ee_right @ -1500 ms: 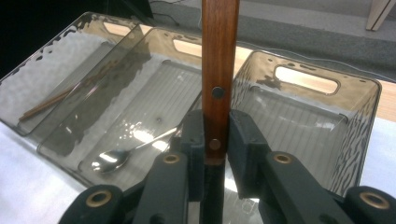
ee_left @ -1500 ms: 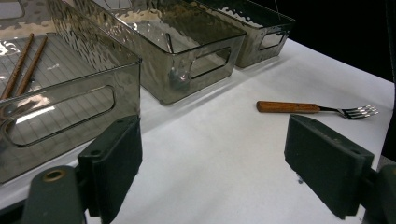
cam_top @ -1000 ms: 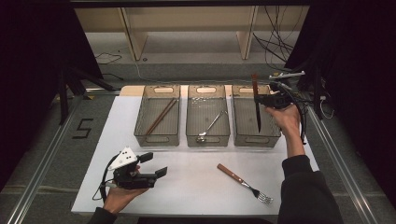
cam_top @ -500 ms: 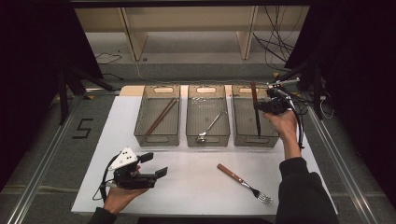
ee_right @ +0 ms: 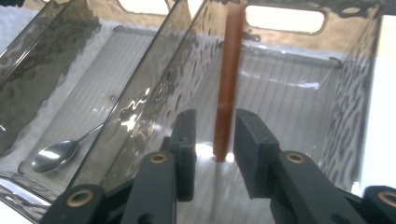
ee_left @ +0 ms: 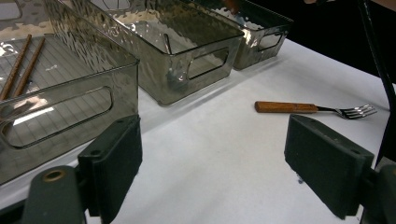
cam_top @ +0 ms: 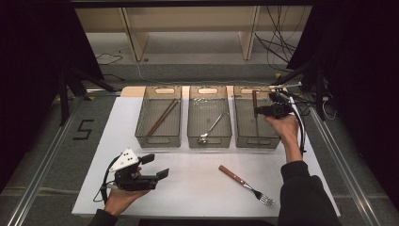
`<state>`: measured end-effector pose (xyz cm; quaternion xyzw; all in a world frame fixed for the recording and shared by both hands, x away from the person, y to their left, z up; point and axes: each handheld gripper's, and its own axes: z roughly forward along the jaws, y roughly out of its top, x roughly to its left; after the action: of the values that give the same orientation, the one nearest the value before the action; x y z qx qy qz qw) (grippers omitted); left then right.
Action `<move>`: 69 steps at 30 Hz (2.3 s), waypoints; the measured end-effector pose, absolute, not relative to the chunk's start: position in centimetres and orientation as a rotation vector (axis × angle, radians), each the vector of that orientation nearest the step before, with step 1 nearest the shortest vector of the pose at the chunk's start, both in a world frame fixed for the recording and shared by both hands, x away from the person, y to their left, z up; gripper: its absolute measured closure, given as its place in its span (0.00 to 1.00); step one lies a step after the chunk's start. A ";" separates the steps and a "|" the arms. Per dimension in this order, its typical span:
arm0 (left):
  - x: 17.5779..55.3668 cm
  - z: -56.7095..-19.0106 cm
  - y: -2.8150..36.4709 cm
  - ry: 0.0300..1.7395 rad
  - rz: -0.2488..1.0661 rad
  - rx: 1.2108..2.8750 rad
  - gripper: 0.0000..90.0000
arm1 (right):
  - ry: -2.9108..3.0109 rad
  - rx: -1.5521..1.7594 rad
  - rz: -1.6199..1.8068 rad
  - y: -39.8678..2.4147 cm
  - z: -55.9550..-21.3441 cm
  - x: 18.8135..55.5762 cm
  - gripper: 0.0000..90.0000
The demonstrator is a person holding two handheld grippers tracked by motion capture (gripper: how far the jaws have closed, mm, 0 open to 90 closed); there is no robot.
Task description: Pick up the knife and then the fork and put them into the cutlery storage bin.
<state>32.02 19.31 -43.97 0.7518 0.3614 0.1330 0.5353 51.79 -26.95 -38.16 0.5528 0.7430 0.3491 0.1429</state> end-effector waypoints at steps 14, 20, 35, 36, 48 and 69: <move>32.0 -44.0 19.3 0.864 0.319 1.788 0.21 | 2.224 1.458 1.116 -26.2 -36.5 48.7 0.47; 32.0 -44.0 19.4 0.866 0.320 1.788 0.21 | 2.340 1.302 1.105 -24.4 -36.1 45.6 0.40; 32.0 -44.0 19.4 0.866 0.321 1.787 0.21 | 2.573 1.121 0.997 -21.4 -39.0 39.9 0.36; 32.0 -44.0 19.4 0.866 0.322 1.787 0.21 | 2.573 1.121 0.997 -21.4 -39.0 39.9 0.36; 32.0 -44.0 19.4 0.863 0.323 1.785 0.20 | 2.679 1.107 0.844 -20.3 -41.5 38.7 0.35; 31.9 -44.0 19.4 0.858 0.323 1.771 0.20 | 2.795 1.085 0.594 -19.2 -44.1 36.8 0.42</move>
<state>31.93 19.44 -43.98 0.7459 0.3612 0.1361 0.5428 36.85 -19.25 -44.11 0.3545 0.9137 0.1942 0.0425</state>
